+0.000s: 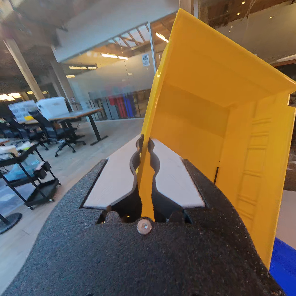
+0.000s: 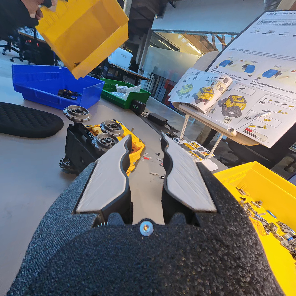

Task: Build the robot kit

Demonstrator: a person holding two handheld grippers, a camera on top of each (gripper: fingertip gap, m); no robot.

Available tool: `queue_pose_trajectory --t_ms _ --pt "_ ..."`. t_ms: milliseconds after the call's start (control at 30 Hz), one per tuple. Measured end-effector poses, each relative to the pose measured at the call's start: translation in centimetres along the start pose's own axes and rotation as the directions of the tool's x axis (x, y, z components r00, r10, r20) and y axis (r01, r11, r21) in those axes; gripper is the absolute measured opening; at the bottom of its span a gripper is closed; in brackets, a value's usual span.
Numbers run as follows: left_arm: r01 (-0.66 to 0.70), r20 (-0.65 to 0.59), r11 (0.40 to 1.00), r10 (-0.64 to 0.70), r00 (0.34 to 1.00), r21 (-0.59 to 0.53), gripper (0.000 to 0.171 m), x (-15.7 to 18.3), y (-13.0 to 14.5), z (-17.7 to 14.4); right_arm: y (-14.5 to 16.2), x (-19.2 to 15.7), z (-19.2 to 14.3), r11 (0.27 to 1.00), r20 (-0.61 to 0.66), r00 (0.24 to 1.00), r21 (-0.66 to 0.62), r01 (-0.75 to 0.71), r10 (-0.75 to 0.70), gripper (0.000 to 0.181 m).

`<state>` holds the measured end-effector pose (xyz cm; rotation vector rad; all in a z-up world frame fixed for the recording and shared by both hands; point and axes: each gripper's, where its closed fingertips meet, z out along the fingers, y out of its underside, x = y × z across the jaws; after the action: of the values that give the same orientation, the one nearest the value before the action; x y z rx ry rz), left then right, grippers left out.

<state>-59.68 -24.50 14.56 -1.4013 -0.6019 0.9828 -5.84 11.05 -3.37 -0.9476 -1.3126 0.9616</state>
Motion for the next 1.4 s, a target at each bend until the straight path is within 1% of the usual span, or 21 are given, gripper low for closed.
queue_pose_trajectory --t_ms 100,233,333,433,533,633,700,800,1000,1233,1333,1400 --pt "-0.079 0.048 0.992 0.074 0.996 0.097 0.001 0.7 -0.6 -1.0 0.1 0.4 0.0 1.000 -0.013 1.000 0.003 -0.012 0.012 0.037" --pt "-0.179 0.080 0.965 0.166 0.983 0.193 0.001 2.0 -1.2 -2.1 0.7 0.7 0.1 0.999 -0.024 0.998 -0.006 -0.053 0.053 0.036" --pt "-0.259 0.091 0.933 0.244 0.965 0.248 0.001 3.3 -1.9 -3.0 0.8 0.8 0.2 0.997 -0.026 0.997 -0.005 -0.074 0.073 0.037" --pt "-0.352 0.094 0.888 0.339 0.936 0.295 0.000 5.1 -3.1 -3.7 1.1 0.9 0.4 0.997 -0.033 0.996 -0.010 -0.079 0.078 0.037" --pt "-0.400 0.101 0.848 0.390 0.915 0.347 0.001 6.3 -4.4 -4.4 1.3 1.1 0.6 0.995 -0.037 0.994 -0.007 -0.099 0.099 0.037" --pt "-0.409 0.119 0.815 0.397 0.910 0.411 0.001 6.7 -5.7 -4.9 1.4 1.3 0.8 0.992 -0.043 0.991 0.000 -0.126 0.126 0.037" --pt "-0.404 0.124 0.803 0.391 0.912 0.438 0.000 6.7 -6.1 -4.9 1.4 1.5 0.9 0.990 -0.049 0.989 0.004 -0.139 0.139 0.037" --pt "-0.392 0.114 0.802 0.384 0.916 0.451 0.001 6.7 -6.0 -4.7 1.4 1.7 1.0 0.990 -0.061 0.988 0.004 -0.144 0.144 0.037" --pt "-0.423 0.151 0.777 0.402 0.903 0.467 0.000 6.7 -5.8 -4.9 1.7 1.8 1.5 0.987 -0.073 0.985 -0.007 -0.159 0.158 0.037" --pt "-0.409 0.157 0.752 0.386 0.909 0.517 0.000 6.7 -6.6 -5.8 2.1 1.4 2.1 0.987 -0.073 0.985 -0.025 -0.162 0.159 0.037" --pt "-0.398 0.140 0.759 0.384 0.913 0.514 0.000 6.6 -6.8 -5.5 2.2 1.4 2.2 0.987 -0.073 0.985 -0.026 -0.161 0.159 0.037" --pt "-0.371 0.103 0.789 0.370 0.923 0.490 0.000 6.5 -7.1 -5.0 2.1 1.4 2.2 0.987 -0.072 0.985 -0.026 -0.159 0.157 0.037"
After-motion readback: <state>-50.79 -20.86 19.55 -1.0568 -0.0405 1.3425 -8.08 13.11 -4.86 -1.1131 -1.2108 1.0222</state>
